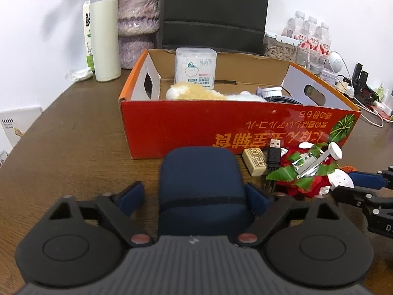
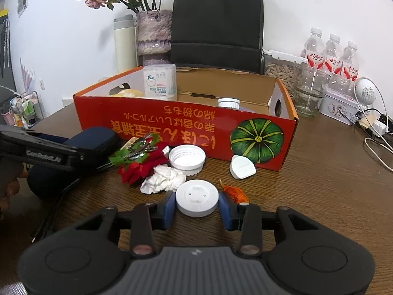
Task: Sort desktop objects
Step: 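Close the right tool on the white disc while the left tool grips the navy blue case, then carry the disc and navy case into the cardboard box and open both tools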
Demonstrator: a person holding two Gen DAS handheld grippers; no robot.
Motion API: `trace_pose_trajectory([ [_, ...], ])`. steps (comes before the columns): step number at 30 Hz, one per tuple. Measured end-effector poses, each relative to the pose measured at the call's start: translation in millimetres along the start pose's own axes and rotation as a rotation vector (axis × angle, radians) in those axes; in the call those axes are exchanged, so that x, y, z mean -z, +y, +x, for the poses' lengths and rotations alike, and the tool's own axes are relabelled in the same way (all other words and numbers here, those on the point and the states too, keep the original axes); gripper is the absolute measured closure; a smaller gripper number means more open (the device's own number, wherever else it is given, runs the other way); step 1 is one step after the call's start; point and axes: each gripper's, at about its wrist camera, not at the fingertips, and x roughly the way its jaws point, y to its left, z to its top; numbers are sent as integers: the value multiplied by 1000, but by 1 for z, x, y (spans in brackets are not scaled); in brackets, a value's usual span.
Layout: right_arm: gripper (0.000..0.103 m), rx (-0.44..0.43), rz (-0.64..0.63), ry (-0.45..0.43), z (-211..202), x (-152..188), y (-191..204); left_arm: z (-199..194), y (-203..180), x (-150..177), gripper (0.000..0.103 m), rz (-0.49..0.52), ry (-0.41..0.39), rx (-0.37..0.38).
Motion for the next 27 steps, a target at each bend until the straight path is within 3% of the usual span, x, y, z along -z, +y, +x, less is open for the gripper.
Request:
trace_pose_trajectory([
  [9, 66, 14, -21, -13, 0, 1, 5, -7, -8, 5, 31, 47, -28, -30],
  [21, 66, 17, -62, -53, -10, 2, 10, -18, -5, 8, 34, 44, -48, 7],
  [27, 66, 7, -52, -100, -23, -2, 8, -35, -5, 5, 35, 36, -101, 14],
])
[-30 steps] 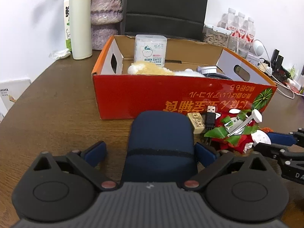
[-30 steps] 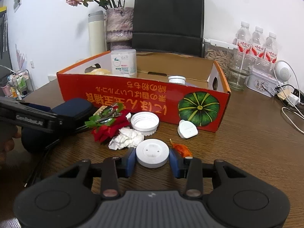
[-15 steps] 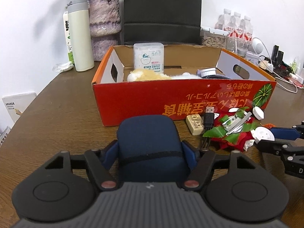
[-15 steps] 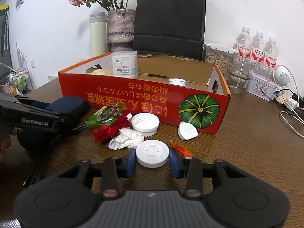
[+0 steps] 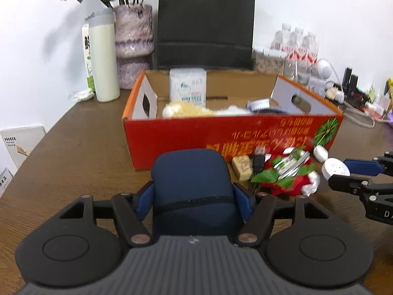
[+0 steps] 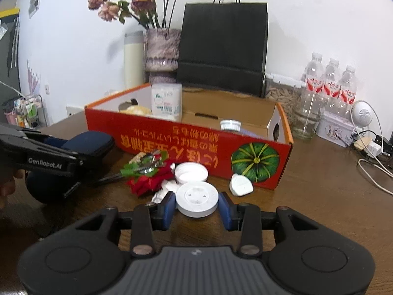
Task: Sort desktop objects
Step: 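Carry the disc and navy case into the cardboard box and open both tools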
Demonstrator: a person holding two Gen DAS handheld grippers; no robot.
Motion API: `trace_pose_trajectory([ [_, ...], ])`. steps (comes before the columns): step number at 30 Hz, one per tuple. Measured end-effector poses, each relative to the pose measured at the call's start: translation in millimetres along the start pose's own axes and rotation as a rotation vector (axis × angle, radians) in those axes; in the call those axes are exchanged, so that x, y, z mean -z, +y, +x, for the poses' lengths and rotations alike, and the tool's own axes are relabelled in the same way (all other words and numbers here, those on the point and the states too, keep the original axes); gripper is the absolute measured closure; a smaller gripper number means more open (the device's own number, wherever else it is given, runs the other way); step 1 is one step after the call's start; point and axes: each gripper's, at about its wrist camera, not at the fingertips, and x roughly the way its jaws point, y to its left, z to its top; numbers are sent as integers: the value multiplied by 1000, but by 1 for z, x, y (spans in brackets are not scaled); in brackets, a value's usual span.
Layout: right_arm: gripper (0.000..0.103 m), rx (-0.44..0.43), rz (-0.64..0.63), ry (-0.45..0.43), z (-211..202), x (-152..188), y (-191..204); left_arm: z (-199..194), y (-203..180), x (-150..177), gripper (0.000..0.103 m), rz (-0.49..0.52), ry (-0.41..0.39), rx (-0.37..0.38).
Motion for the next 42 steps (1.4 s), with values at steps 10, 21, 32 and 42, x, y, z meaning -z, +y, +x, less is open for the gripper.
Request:
trace_pose_trajectory([
  [10, 66, -14, -19, -97, -19, -34, -3, -39, 1, -48, 35, -19, -140, 85],
  [21, 66, 24, 12, -197, 27, -96, -25, -3, -31, -106, 35, -23, -220, 134],
  [32, 66, 49, 61, -119, 103, -105, -66, 86, -49, -138, 35, -41, -166, 101],
  [42, 66, 62, 78, -69, 125, -91, -75, 116, -48, -124, 35, -7, -88, 70],
])
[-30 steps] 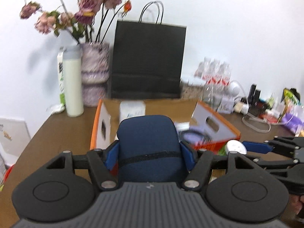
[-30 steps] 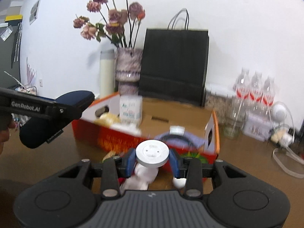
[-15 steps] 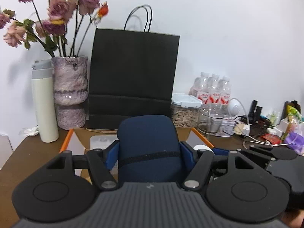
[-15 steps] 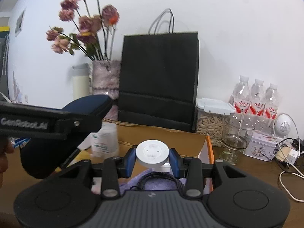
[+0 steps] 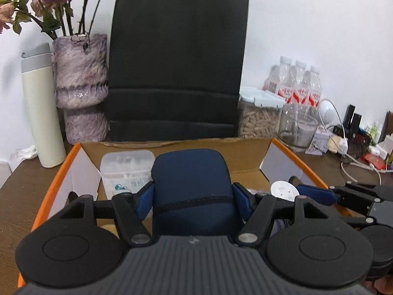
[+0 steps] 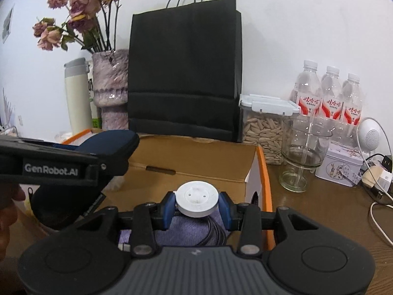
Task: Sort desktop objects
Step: 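Carry the disc and navy case into the cardboard box and open both tools, then withdraw both tools toward the small orange item and black USB cable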
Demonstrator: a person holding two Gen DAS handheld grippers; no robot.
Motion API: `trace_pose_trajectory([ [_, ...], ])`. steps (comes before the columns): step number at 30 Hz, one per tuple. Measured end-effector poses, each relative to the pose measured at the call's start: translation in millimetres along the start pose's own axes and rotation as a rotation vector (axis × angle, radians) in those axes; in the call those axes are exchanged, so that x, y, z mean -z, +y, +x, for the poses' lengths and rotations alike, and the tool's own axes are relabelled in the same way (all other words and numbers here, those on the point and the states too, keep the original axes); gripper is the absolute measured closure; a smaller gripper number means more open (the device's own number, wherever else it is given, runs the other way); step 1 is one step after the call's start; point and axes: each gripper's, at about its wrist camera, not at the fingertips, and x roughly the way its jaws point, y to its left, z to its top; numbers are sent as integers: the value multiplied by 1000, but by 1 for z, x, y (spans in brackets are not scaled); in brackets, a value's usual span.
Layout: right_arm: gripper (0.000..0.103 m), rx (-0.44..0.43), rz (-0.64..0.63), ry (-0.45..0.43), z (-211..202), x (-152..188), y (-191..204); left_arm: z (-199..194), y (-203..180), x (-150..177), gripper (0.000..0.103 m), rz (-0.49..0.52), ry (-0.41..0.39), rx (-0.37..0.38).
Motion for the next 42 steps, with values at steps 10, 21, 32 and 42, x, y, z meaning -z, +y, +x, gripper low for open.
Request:
trace_pose_trajectory([
  [10, 66, 6, -8, 15, -1, 3, 4, 2, -3, 6, 35, 31, 7, -4],
  [21, 19, 8, -4, 28, -6, 2, 10, -17, -12, 5, 0, 95, -62, -52],
  [32, 1, 20, -31, 24, -10, 2, 17, -24, -11, 7, 0, 96, -64, -75],
  [42, 0, 29, -32, 11, -20, 0, 19, -37, -6, 9, 0, 95, -82, -76],
])
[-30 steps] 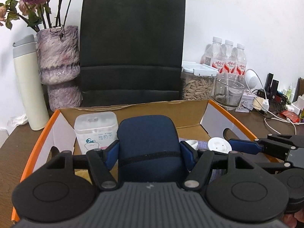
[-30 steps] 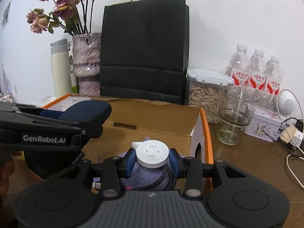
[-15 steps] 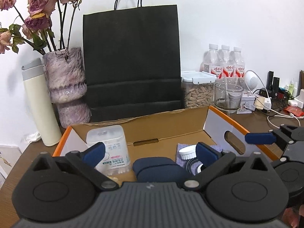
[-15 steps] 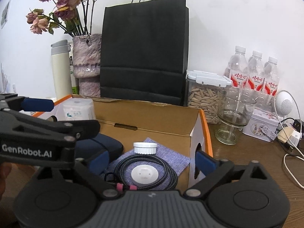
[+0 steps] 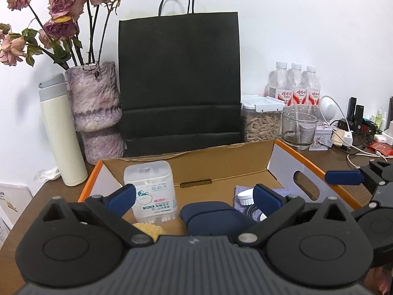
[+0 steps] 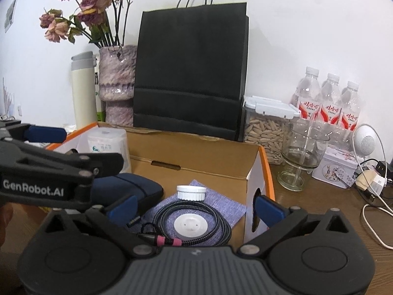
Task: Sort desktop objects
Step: 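Withdraw both tools toward the small orange item and black USB cable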
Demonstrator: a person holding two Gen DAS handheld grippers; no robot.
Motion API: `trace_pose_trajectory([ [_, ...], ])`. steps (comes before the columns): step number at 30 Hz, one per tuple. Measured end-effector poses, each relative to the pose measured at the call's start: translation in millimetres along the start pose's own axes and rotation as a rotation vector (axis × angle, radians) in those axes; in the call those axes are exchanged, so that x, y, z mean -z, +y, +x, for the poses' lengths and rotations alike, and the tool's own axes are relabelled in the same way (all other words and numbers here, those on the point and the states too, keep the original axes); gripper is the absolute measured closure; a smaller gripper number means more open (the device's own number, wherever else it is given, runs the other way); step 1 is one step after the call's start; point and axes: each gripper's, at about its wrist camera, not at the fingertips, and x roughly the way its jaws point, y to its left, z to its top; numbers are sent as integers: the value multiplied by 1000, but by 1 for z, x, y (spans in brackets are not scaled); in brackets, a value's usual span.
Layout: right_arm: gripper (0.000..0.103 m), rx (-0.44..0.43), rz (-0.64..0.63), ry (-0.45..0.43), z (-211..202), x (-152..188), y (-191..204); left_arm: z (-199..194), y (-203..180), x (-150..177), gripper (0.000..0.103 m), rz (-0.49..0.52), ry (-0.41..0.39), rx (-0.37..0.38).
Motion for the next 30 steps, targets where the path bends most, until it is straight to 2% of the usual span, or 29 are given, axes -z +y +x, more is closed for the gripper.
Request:
trace_pose_trajectory([
  [9, 0, 18, -16, -29, -16, 4, 3, -19, 9, 5, 0, -18, -15, -10],
  [16, 0, 24, -38, -66, -47, 13, 5, -60, 17, 16, 0, -12, -90, -4],
  [21, 0, 36, -50, -49, -65, 27, 3, -90, 26, 28, 0, -20, -139, -11],
  [26, 0, 33, -63, -4, -75, 45, 3, -103, 32, 43, 0, -7, -109, -27],
  [30, 0, 39, -70, 57, -75, 59, 4, -103, 33, 57, 0, 14, -32, -11],
])
